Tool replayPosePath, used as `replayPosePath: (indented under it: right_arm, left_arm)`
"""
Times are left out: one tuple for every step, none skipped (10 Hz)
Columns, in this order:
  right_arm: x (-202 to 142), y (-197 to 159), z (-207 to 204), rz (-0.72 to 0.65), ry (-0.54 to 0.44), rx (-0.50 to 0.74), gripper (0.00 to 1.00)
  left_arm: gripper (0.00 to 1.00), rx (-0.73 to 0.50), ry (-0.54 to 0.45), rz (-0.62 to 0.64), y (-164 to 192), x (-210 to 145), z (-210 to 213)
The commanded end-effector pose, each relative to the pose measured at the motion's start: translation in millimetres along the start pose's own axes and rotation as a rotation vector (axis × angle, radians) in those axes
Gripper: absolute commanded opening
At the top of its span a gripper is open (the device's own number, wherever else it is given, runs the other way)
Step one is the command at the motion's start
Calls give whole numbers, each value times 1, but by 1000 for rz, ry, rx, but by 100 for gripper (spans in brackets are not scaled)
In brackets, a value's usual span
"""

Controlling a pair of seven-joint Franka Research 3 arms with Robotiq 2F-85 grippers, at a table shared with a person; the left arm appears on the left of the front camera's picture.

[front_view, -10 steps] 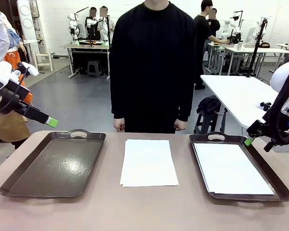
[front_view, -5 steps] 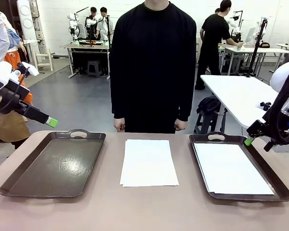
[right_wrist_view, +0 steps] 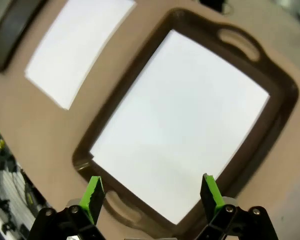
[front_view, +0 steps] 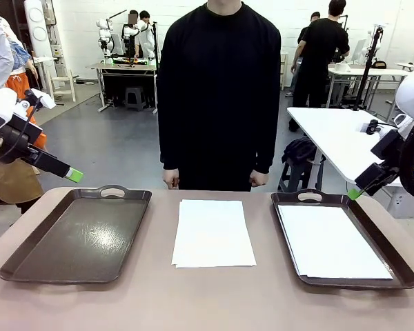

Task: Sort the A4 documents.
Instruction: Receive the A4 Paper.

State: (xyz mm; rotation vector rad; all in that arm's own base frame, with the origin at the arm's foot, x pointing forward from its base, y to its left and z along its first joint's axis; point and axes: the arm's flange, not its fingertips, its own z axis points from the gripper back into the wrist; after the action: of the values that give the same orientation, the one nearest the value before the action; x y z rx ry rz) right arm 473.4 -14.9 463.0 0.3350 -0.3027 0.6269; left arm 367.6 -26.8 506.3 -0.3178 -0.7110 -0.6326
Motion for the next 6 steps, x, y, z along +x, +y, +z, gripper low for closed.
replayPosePath:
  right_arm:
    - [-14,8,5,93,-56,90,100]
    - [-12,15,17,133,-95,124,100]
    - [-8,17,27,143,-130,149,100]
    - [-4,17,38,149,-164,164,100]
    - [1,16,46,157,-181,180,100]
    - [7,15,55,164,-198,197,100]
  left_arm:
    - [100,-2,-2,3,1,-1,0]
    - [100,-2,-2,3,1,-1,0]
    - [100,-2,-2,3,1,-1,0]
    - [100,-2,-2,3,1,-1,0]
    - [100,-2,-2,3,1,-1,0]
    - [100,-2,-2,3,1,-1,0]
